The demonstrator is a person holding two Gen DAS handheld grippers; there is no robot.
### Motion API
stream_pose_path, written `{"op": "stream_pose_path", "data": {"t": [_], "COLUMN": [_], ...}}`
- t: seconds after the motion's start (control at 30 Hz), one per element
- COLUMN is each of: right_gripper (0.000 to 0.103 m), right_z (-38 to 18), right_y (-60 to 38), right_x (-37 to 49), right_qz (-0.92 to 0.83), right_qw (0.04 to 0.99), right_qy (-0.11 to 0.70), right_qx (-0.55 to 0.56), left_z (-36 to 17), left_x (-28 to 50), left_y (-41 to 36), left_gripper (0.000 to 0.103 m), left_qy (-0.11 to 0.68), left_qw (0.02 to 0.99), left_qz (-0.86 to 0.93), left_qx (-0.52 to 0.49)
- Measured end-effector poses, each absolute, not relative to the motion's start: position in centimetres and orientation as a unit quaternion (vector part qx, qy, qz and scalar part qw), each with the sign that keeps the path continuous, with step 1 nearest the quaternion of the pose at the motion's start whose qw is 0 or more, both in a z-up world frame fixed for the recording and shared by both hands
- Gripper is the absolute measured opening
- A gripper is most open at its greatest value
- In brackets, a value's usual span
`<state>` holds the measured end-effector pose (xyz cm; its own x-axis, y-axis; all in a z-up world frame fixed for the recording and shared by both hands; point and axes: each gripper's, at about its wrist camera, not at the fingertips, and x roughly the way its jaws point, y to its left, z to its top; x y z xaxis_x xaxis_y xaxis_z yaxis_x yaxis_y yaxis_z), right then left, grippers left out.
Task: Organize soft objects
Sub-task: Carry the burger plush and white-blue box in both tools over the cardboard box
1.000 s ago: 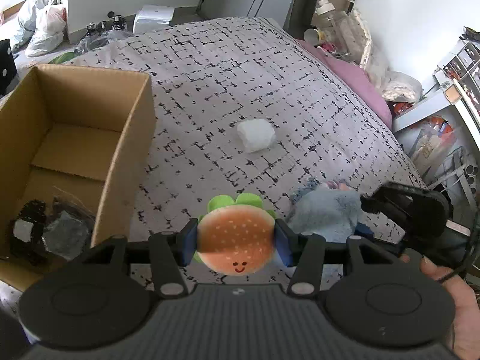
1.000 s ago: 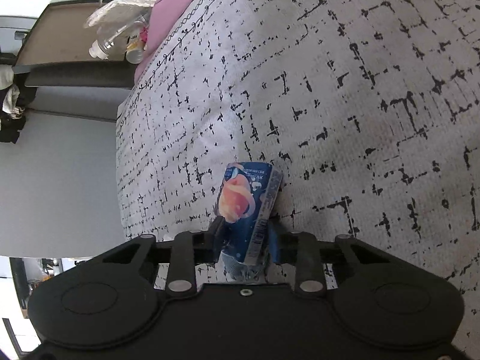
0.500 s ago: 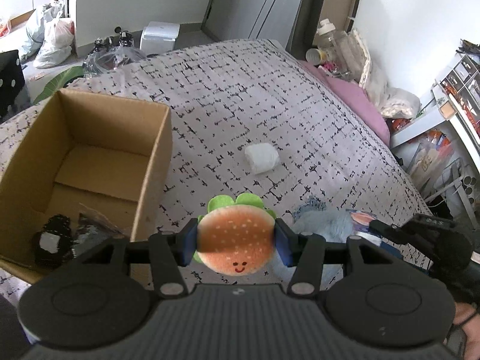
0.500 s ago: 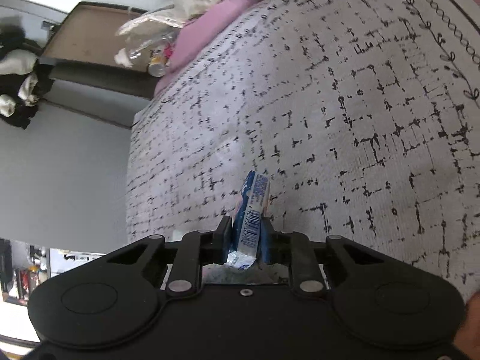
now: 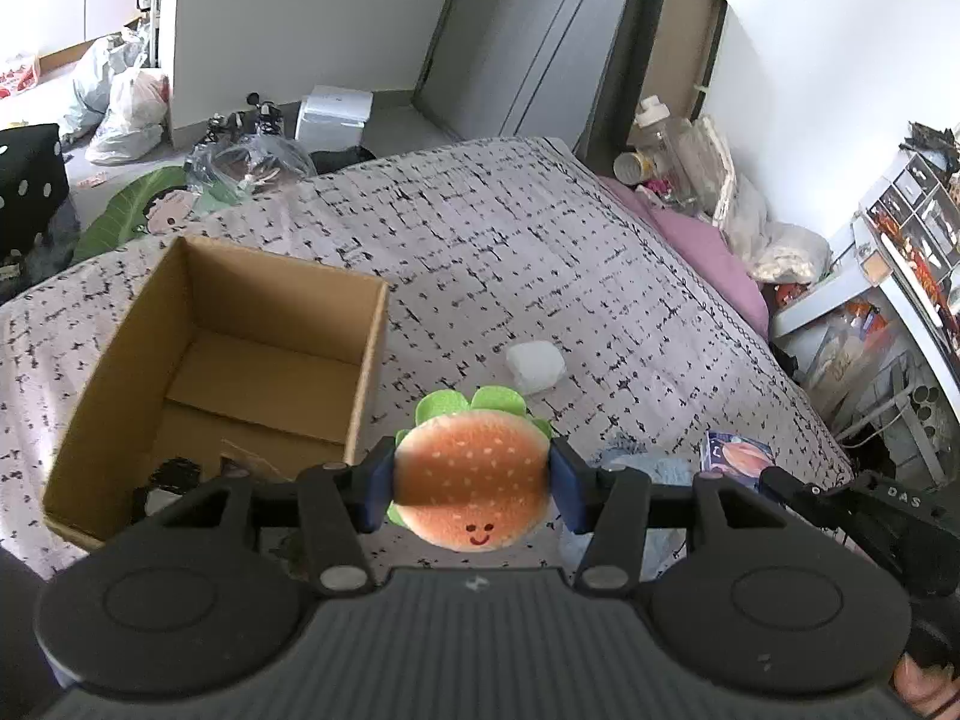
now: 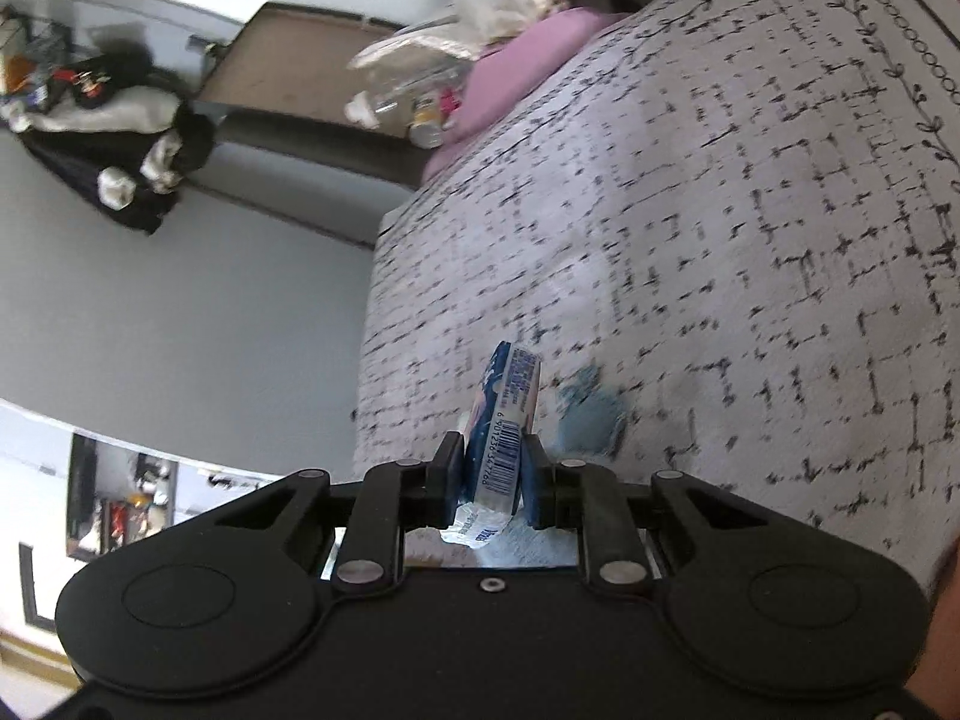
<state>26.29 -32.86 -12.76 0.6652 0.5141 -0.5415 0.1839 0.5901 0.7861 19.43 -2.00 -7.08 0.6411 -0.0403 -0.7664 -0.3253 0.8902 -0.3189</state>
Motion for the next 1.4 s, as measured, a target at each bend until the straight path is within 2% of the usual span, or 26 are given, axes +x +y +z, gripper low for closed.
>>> {"op": "stream_pose_path", "data": {"t": [0.7, 1.4], "right_gripper": [0.020, 0.020], "right_z": [-10.0, -10.8], "right_y": [-26.0, -16.8], "right_x": [24.1, 23.0], "right_qz": [0.214, 0.298], "right_qw": [0.813, 0.801], "right_qy": [0.392, 0.422], "right_qx": [0.375, 0.303], "left_z": [-5.6, -9.9], "left_x": [16.8, 17.4], "left_y": [3.8, 9.2], "left_gripper": [0.052, 0.052], "left_qy": [0.403, 0.426], "left_qw": [0.880, 0.857], "left_qz": [0.122, 0.157], "left_qx": [-0.221, -0.244]}}
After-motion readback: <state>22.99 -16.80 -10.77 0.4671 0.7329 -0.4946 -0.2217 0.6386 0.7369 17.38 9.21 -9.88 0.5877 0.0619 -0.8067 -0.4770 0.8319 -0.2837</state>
